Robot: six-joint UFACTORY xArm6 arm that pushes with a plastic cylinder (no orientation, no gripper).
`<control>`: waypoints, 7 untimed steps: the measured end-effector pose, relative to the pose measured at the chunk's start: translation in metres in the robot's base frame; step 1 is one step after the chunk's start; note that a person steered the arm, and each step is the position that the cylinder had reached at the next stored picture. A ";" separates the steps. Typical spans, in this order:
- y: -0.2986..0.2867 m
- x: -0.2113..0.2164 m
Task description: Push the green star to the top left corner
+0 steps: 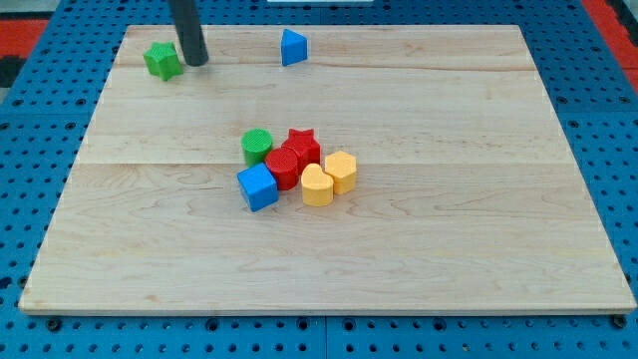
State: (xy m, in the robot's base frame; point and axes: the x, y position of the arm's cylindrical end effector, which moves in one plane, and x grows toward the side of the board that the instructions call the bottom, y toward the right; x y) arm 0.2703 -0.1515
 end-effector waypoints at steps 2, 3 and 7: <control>-0.068 0.029; -0.079 -0.007; -0.002 0.051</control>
